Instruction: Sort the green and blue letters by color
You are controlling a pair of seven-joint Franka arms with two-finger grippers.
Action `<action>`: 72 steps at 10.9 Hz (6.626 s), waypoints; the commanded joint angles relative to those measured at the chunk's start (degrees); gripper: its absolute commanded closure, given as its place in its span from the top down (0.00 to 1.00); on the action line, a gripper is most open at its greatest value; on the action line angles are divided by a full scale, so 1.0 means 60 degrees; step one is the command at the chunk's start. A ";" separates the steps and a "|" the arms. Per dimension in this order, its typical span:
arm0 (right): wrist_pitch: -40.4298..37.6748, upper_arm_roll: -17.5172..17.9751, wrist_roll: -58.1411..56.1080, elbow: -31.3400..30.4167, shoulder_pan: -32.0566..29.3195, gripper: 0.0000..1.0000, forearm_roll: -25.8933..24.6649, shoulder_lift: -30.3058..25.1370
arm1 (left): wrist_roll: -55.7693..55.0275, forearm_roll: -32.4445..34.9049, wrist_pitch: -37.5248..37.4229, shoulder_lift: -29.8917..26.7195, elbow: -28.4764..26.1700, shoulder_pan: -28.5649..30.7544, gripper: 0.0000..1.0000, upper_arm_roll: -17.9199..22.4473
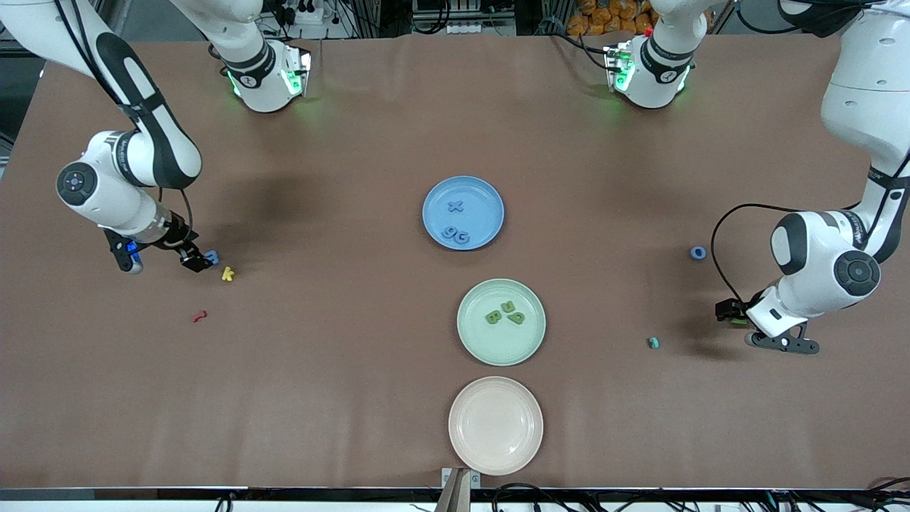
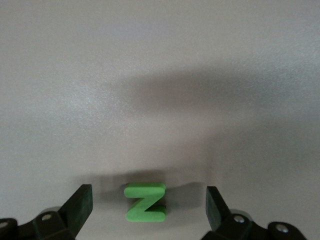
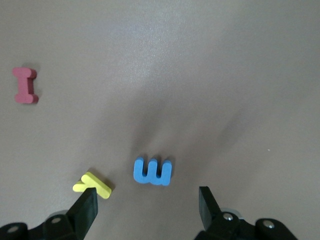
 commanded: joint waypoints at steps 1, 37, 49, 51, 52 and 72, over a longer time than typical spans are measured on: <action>0.0697 -0.0243 -0.0050 -0.0049 -0.0017 0.88 -0.0004 0.0465 | 0.0157 0.0197 0.0019 0.0248 0.0199 0.0150 1.00 -0.0026; -0.1073 0.0212 1.0903 0.5412 0.9015 0.00 -0.0165 0.2573 | -1.5323 -0.0536 -0.0466 0.0161 0.2601 -0.6672 0.00 -0.0452; -0.2268 0.0151 1.0649 0.5591 0.9580 1.00 -0.0956 0.2213 | -1.5374 -0.0477 -0.0271 0.0205 0.2762 -0.7059 1.00 0.0662; -0.3266 0.0195 0.9361 0.5576 0.8907 1.00 -0.0912 0.1627 | -1.3897 -0.0563 -0.1382 0.0001 0.2763 -0.6443 1.00 0.0633; -0.3502 0.0195 0.8746 0.5489 0.8614 1.00 -0.0912 0.1435 | -1.3412 -0.0608 -0.1822 -0.0116 0.2762 -0.6136 1.00 0.0604; -0.6974 -0.0610 -0.5466 0.6175 0.3060 1.00 -0.0326 -0.1833 | -0.5414 -0.2746 -0.5181 -0.7569 -0.2947 -0.2559 1.00 0.0398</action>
